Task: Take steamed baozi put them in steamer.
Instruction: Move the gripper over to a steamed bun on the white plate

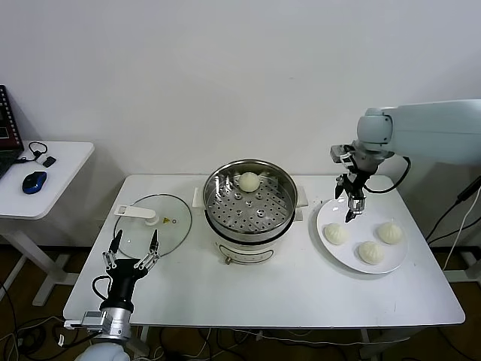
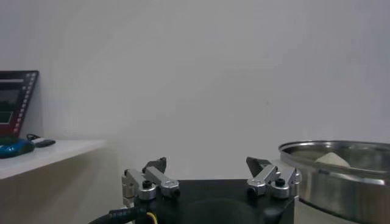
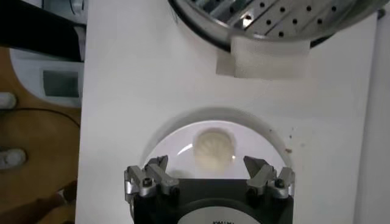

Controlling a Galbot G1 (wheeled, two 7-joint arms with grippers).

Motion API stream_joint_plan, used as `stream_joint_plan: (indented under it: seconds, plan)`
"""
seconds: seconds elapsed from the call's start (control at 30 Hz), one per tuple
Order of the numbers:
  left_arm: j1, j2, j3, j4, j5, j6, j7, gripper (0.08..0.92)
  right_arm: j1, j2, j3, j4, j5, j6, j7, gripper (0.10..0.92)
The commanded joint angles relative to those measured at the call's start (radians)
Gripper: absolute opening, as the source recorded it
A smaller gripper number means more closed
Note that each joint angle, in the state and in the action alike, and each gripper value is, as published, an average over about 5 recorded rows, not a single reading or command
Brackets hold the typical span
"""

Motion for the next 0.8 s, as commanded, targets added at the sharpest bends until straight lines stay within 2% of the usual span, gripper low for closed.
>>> stream_joint_plan:
  seconds: [0.03, 0.23, 0.8]
  plan:
    - [-0.01, 0.007, -0.004, 0.014, -0.008, 0.009, 0.001, 0.823, -0.122, -0.004, 0.043, -0.071, -0.058, -0.033, 0.021, 0.823]
    - [-0.02, 0.016, -0.006, 0.028, -0.014, 0.013, 0.001, 0.823, -0.194, -0.004, 0.094, -0.13, -0.108, -0.029, 0.053, 0.823]
    - [-0.024, 0.026, -0.007, 0.029, -0.022, 0.025, 0.003, 0.823, -0.309, -0.014, 0.165, -0.176, -0.168, -0.019, 0.095, 0.823]
